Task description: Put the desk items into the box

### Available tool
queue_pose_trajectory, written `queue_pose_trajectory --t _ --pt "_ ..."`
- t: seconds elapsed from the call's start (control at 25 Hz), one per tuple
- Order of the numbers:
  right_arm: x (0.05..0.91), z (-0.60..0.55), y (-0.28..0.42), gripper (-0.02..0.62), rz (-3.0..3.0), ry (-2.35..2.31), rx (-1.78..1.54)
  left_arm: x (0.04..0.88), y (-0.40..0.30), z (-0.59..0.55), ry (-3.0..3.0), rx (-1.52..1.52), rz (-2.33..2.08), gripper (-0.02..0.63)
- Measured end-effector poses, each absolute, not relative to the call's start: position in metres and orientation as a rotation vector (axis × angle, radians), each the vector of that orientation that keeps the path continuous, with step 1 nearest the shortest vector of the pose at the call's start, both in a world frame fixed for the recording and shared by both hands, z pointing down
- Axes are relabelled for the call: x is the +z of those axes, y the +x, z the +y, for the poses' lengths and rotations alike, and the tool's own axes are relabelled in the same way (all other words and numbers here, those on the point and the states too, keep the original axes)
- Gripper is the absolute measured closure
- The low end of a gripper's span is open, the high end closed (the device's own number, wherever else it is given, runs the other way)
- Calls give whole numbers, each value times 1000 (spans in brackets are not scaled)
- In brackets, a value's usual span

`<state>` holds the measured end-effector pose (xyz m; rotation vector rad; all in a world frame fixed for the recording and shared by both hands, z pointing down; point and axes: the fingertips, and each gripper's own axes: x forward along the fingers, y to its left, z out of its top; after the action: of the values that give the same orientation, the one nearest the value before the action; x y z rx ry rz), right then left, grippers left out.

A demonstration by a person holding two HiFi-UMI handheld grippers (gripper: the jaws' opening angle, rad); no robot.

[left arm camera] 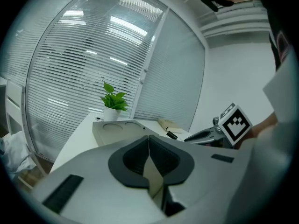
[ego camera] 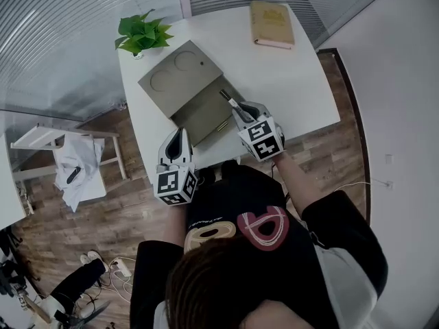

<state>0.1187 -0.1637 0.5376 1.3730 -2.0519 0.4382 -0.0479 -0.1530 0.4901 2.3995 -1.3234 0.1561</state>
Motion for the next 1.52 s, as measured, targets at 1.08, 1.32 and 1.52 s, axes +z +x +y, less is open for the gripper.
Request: queue_pose_trajectory --t 1.08,1.32,1.52 --pt "552 -173 27 525 -2143 876 264 485 -90 -158 2282 101 -1531 586" --pt "564 -176 17 525 -2124 796 248 485 -100 -162 2255 98 -1569 586" --pt "574 -179 12 523 -2099 736 234 486 -107 -167 2237 95 -1591 586"
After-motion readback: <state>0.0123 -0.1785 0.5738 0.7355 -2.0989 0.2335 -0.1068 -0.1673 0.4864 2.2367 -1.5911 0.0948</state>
